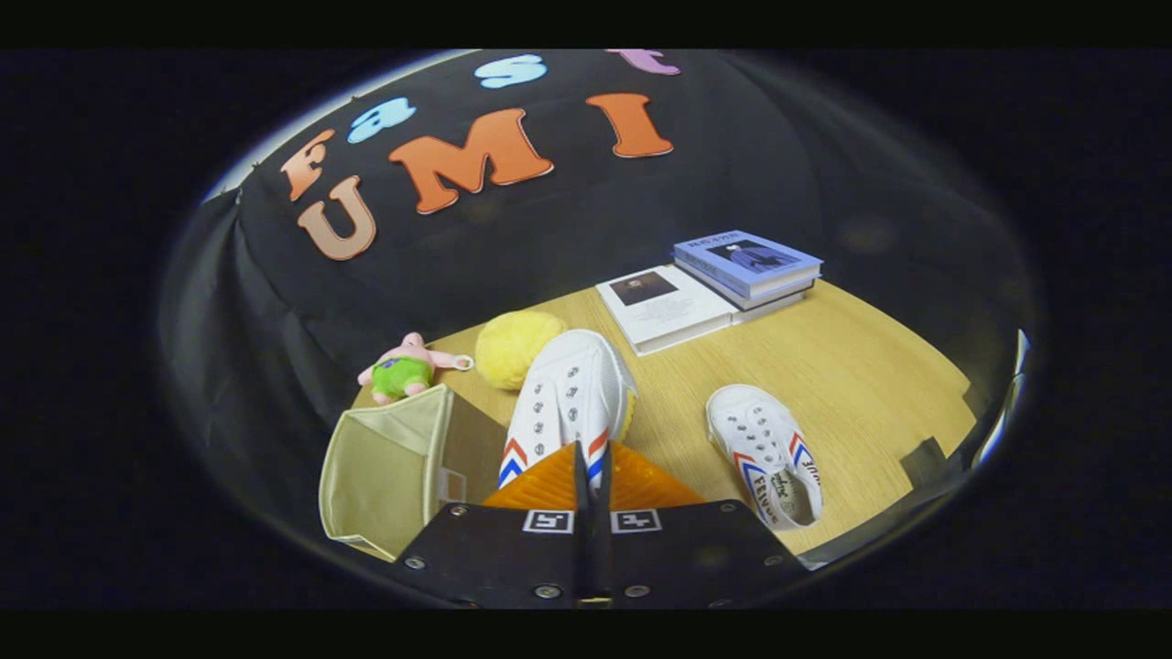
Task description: Open the storage box then place both shoes into the box .Put the left shoe in first, then the right shoe, with the right side of both shoes facing outward in a uniform manner.
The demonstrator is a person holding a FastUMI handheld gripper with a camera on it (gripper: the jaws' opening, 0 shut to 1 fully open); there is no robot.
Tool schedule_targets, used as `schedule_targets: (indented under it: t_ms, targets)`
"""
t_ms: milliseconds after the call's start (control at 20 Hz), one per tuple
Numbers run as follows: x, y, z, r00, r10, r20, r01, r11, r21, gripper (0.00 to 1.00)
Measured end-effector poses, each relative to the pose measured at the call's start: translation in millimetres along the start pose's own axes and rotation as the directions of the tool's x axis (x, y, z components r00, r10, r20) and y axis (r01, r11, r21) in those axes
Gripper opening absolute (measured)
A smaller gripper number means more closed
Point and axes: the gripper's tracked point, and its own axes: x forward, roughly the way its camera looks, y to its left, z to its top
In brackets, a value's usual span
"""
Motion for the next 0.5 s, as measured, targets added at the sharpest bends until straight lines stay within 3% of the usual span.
schedule_targets:
  t_ms: [500]
  targets:
    - [-15.3,96.3,27.7,0.991,0.109,0.077,-0.108,0.994,-0.019,0.00]
